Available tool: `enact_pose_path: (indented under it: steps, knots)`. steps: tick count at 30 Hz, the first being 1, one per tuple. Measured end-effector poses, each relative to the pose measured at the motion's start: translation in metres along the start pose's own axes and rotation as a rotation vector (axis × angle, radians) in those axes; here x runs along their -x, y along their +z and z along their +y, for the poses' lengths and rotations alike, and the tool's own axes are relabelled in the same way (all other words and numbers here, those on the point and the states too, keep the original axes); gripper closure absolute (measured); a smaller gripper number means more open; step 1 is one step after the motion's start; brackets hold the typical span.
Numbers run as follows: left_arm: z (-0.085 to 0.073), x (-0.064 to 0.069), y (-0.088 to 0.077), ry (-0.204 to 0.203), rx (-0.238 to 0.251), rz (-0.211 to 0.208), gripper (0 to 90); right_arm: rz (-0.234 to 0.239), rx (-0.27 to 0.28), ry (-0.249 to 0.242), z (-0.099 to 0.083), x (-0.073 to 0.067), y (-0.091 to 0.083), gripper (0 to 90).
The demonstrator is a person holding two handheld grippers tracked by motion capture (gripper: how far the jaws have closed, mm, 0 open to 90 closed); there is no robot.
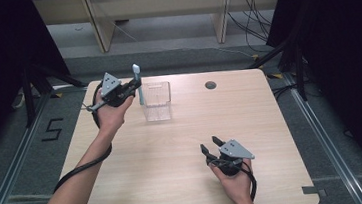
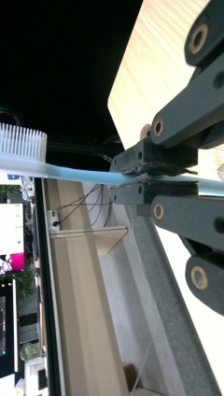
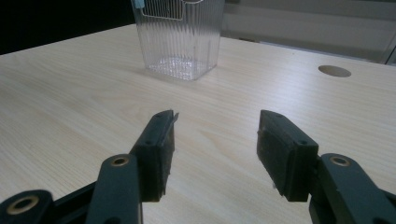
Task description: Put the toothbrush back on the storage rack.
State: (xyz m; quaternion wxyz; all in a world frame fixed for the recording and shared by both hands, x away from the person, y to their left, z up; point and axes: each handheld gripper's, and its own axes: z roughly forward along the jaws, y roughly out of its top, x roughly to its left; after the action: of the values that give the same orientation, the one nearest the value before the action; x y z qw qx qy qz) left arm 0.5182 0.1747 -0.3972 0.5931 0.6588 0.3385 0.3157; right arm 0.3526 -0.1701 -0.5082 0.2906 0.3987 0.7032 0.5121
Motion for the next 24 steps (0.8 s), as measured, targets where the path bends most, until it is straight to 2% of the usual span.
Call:
enact_pose_path:
  steps: [1, 10, 11, 12, 15, 19, 21, 22, 24]
  knots:
    - [-0.001, -0.001, 0.0, 0.001, -0.004, 0.0, 84.7, 0.012, -0.008, 0.0, 0.0, 0.0, 0.0, 47.3]
    - [-0.009, -0.002, 0.002, -0.004, -0.029, 0.005, 84.6, 0.025, 0.0, 0.014, -0.001, -0.001, 0.002, 47.1]
    - [-0.01, -0.001, 0.002, -0.006, -0.032, 0.006, 84.7, 0.012, 0.001, -0.001, -0.001, 0.0, 0.001, 47.1]
    - [-0.01, -0.001, 0.002, -0.008, -0.032, 0.007, 84.7, 0.017, -0.005, 0.03, -0.001, -0.002, 0.001, 47.1]
    - [-0.012, -0.001, 0.002, -0.008, -0.042, 0.009, 84.7, 0.017, -0.006, 0.031, -0.001, -0.001, 0.001, 47.0]
    - [-0.014, -0.002, 0.004, -0.015, -0.053, 0.013, 84.7, 0.014, -0.001, -0.006, -0.001, 0.0, 0.002, 47.0]
    - [-0.014, -0.002, 0.004, -0.012, -0.057, 0.014, 84.7, 0.015, -0.001, -0.006, -0.001, 0.0, 0.002, 47.0]
    - [-0.015, -0.002, 0.005, -0.017, -0.062, 0.014, 84.7, 0.027, -0.006, 0.016, -0.001, -0.001, 0.002, 46.9]
    - [-0.016, -0.002, 0.005, -0.017, -0.067, 0.014, 84.7, 0.017, -0.022, 0.021, -0.001, -0.001, 0.001, 46.9]
